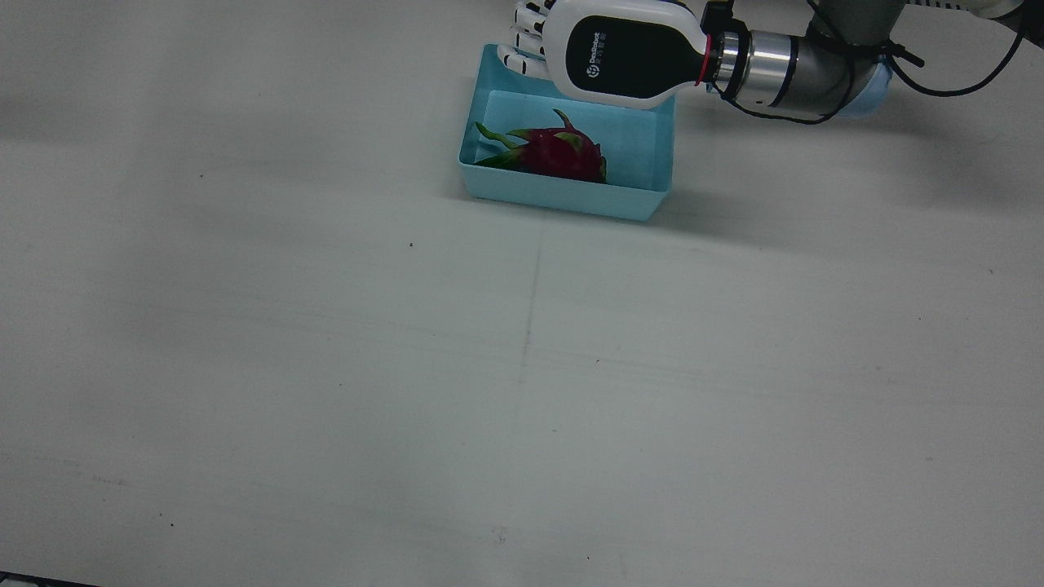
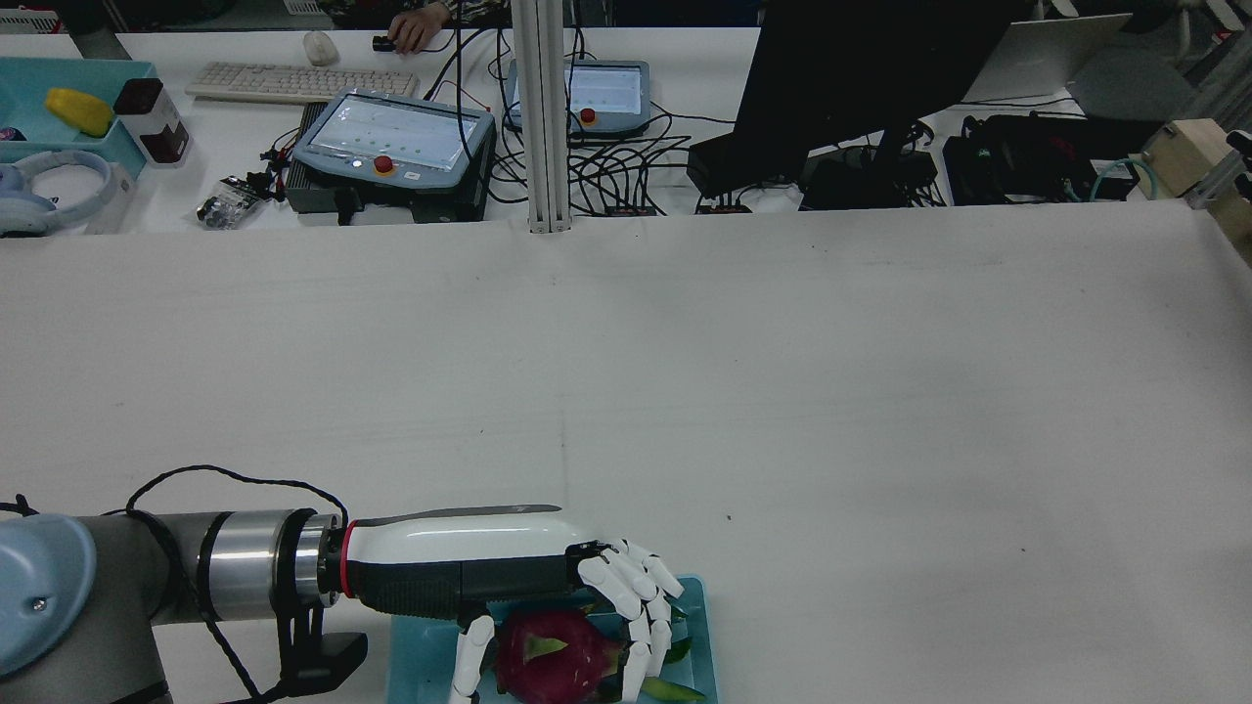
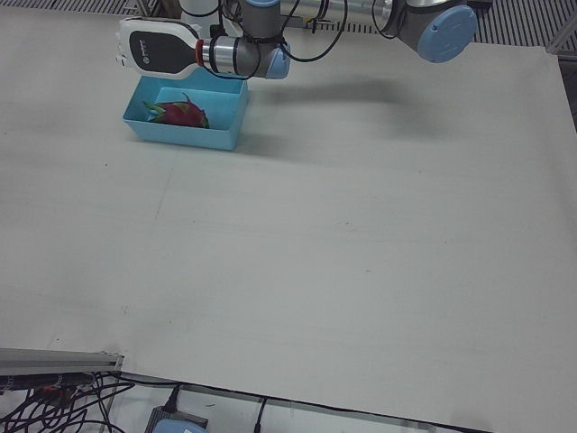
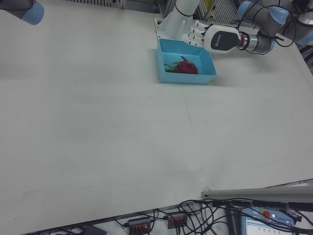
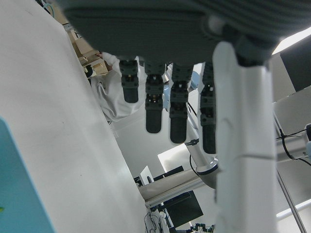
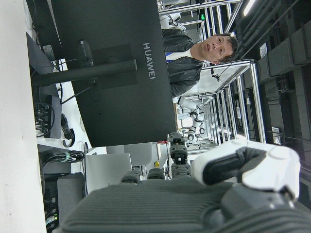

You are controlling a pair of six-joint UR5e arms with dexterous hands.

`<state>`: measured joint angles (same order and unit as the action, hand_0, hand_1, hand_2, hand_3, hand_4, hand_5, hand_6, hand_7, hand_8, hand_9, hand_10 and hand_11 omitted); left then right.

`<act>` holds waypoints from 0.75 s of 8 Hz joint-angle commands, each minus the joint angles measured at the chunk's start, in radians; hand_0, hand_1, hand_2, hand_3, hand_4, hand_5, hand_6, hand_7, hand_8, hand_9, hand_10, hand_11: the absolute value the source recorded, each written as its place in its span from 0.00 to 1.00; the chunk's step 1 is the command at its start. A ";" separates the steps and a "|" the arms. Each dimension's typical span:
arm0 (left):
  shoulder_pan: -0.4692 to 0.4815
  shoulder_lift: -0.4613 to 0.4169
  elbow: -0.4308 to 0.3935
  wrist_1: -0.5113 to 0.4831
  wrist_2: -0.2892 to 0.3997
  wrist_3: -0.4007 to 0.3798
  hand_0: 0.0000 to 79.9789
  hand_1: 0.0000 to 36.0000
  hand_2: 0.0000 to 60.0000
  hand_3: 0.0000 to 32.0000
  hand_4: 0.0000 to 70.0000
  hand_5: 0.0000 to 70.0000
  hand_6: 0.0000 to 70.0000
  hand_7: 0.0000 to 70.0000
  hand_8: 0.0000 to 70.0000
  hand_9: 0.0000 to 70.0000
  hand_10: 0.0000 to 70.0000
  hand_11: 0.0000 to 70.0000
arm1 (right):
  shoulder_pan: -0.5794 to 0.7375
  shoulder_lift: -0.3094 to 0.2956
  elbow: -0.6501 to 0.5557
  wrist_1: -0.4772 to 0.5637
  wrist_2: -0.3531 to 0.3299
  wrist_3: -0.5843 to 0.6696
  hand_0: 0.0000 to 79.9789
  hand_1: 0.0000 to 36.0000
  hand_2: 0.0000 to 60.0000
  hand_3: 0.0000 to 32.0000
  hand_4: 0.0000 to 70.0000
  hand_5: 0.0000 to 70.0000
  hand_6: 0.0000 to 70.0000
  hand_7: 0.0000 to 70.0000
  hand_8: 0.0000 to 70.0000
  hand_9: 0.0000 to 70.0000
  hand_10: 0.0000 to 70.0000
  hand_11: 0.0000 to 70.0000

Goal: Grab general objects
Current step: 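Open the left hand to release the dragon fruit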

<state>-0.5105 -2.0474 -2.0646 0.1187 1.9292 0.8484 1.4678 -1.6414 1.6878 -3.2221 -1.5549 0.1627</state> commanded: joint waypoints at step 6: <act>-0.431 0.197 0.121 -0.240 -0.007 -0.134 0.61 0.70 0.86 0.00 0.19 0.42 0.20 0.35 0.12 0.14 0.09 0.16 | 0.000 0.000 0.000 -0.001 0.001 0.000 0.00 0.00 0.00 0.00 0.00 0.00 0.00 0.00 0.00 0.00 0.00 0.00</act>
<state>-0.7007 -1.9436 -2.0355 -0.0125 1.9267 0.7596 1.4679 -1.6413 1.6885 -3.2227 -1.5544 0.1631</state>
